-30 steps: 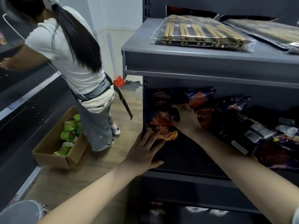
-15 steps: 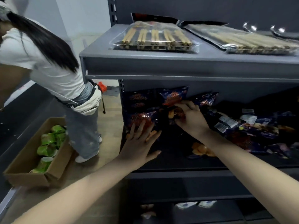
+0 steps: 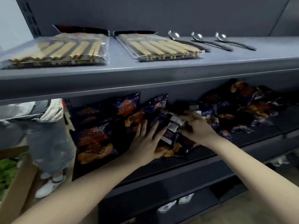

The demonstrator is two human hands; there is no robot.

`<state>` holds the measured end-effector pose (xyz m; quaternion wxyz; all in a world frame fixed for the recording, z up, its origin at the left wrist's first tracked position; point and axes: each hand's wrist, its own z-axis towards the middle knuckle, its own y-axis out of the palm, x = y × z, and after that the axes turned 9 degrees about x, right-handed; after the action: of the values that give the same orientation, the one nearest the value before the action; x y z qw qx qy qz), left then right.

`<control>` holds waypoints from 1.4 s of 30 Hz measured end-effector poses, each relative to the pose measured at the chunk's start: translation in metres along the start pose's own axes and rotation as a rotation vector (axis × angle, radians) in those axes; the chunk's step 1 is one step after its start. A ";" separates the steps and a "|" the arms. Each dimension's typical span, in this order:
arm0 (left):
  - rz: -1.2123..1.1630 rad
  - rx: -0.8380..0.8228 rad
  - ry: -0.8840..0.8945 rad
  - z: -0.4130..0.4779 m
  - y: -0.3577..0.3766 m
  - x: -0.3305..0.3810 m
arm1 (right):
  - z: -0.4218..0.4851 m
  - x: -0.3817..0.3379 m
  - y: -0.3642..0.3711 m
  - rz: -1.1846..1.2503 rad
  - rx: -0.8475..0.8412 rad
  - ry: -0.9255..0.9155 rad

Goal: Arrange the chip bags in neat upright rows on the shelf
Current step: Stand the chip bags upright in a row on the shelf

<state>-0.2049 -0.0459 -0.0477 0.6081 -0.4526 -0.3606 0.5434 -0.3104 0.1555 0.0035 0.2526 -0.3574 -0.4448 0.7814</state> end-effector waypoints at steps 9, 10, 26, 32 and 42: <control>-0.060 -0.012 -0.017 0.033 0.017 0.019 | -0.023 0.016 0.020 -0.143 -0.162 0.005; -0.062 -0.016 -0.017 0.034 0.017 0.019 | -0.023 0.017 0.020 -0.161 -0.152 0.004; -0.150 0.533 0.101 0.065 -0.075 0.021 | -0.013 0.008 -0.005 0.168 0.175 -0.023; -0.319 0.476 -0.129 0.069 -0.117 0.007 | -0.009 -0.027 -0.016 0.559 0.155 0.053; -0.643 0.226 -0.510 0.004 -0.106 -0.031 | -0.009 -0.067 0.022 0.717 -0.139 0.010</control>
<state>-0.1782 -0.0752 0.0554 0.6837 -0.0986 -0.5604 0.4570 -0.2638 0.1017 0.0031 -0.0604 -0.5107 -0.3421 0.7864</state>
